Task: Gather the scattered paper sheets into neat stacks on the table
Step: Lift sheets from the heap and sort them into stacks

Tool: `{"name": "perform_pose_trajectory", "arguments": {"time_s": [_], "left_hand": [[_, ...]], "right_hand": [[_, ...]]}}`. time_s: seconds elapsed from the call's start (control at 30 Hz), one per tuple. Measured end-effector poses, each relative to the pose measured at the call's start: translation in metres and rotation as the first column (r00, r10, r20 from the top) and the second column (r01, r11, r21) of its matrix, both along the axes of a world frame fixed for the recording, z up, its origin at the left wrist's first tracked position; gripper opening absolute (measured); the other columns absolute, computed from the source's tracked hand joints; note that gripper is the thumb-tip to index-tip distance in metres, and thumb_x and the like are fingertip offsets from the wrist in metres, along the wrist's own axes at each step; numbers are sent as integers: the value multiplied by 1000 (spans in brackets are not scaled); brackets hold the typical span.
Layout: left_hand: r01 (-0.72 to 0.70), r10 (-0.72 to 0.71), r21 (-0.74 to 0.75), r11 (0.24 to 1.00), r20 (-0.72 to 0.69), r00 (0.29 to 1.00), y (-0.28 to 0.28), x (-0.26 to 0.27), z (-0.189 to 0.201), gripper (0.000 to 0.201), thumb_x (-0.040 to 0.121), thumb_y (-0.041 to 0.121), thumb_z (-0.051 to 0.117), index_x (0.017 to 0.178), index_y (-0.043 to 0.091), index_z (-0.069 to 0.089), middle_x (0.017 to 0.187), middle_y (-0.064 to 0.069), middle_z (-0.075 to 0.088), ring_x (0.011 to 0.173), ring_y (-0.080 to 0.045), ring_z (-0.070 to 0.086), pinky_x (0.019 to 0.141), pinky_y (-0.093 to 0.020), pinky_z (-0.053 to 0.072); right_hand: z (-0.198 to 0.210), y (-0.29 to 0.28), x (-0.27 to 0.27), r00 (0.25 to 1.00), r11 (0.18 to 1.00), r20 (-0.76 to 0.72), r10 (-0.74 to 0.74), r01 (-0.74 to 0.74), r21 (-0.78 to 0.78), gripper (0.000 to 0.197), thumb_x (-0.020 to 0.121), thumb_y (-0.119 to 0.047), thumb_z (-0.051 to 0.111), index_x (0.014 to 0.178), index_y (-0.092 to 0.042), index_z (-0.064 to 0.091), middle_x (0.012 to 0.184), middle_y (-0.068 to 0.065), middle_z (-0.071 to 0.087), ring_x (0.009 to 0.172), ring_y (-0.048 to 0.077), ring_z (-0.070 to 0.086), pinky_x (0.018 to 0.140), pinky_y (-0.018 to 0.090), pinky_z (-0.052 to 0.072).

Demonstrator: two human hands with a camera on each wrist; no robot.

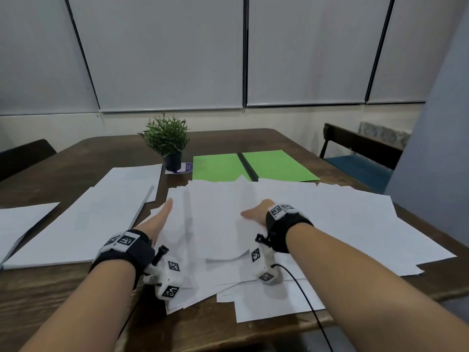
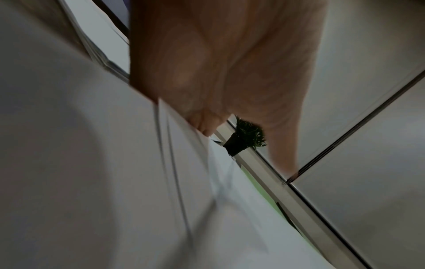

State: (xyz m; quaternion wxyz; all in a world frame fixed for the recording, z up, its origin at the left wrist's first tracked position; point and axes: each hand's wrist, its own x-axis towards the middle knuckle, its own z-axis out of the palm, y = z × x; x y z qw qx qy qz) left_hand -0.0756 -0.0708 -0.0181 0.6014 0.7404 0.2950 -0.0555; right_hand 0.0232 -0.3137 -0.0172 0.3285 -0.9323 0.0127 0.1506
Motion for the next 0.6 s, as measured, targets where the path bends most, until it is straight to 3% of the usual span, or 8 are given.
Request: {"name": "perform_pose_trajectory", "arguments": {"time_s": [0.1, 0.13, 0.2, 0.27, 0.33, 0.4, 0.5, 0.6], "left_hand": [[108, -76, 207, 972, -156, 985, 3, -3, -1, 61, 71, 49, 78, 117, 14, 60, 135, -8, 53, 83, -22, 61, 59, -27, 53], [212, -134, 349, 913, -236, 962, 1, -5, 2, 55, 74, 45, 77, 114, 11, 61, 129, -9, 58, 84, -23, 62, 60, -25, 54], [428, -185, 613, 665, -420, 888, -3, -4, 7, 58, 86, 52, 61, 124, 9, 58, 131, -7, 57, 112, -23, 58, 90, -25, 49], [475, -178, 686, 552, -459, 870, -9, -5, 13, 59, 93, 55, 46, 133, 11, 52, 138, -6, 51, 126, -20, 49, 102, -24, 37], [505, -197, 692, 516, -478, 856, -12, -8, 17, 58, 96, 54, 40, 135, 12, 50, 141, -5, 49, 129, -19, 46, 105, -23, 35], [508, -213, 693, 511, -470, 857, -13, -10, 18, 57, 97, 52, 38, 135, 12, 49, 141, -5, 48, 130, -19, 45, 105, -23, 34], [496, -230, 706, 506, -444, 866, -12, -8, 16, 56, 97, 51, 39, 135, 11, 49, 141, -5, 49, 130, -19, 45, 104, -23, 34], [493, -216, 712, 500, -448, 867, -12, -7, 14, 58, 97, 51, 41, 136, 10, 48, 141, -6, 49, 129, -20, 46, 103, -22, 34]], "right_hand": [[6, 6, -10, 995, 993, -61, 73, -79, -88, 62, 82, -70, 52, 106, -14, 63, 104, 8, 62, 92, 26, 59, 98, 36, 45], [9, 0, -8, 996, 992, -55, 69, -74, -99, 62, 84, -70, 50, 105, -13, 62, 105, 10, 62, 91, 26, 58, 98, 37, 43], [13, -23, -3, 1000, 982, -10, 2, -3, -189, 68, 82, -68, 55, 122, -12, 59, 127, 11, 58, 111, 30, 55, 102, 38, 41], [14, -54, -2, 995, 939, 45, -85, 95, -331, 83, 71, -71, 61, 131, -14, 54, 138, 11, 52, 123, 33, 50, 104, 42, 40], [11, -86, -6, 994, 880, 49, -99, 111, -462, 79, 75, -70, 58, 132, -15, 54, 138, 12, 52, 124, 32, 50, 105, 42, 40], [5, -109, -5, 993, 847, -20, -120, 92, -524, 73, 72, -76, 56, 118, -20, 63, 127, 9, 62, 115, 28, 58, 101, 39, 44], [-14, -125, 10, 981, 886, -78, -175, 123, -448, 89, 33, -95, 56, 86, -23, 66, 101, 3, 73, 90, 25, 68, 88, 37, 51], [-4, -110, -5, 991, 895, -96, -90, 38, -445, 74, 66, -85, 50, 106, -25, 64, 96, -1, 73, 64, 16, 64, 60, 19, 45]]}}
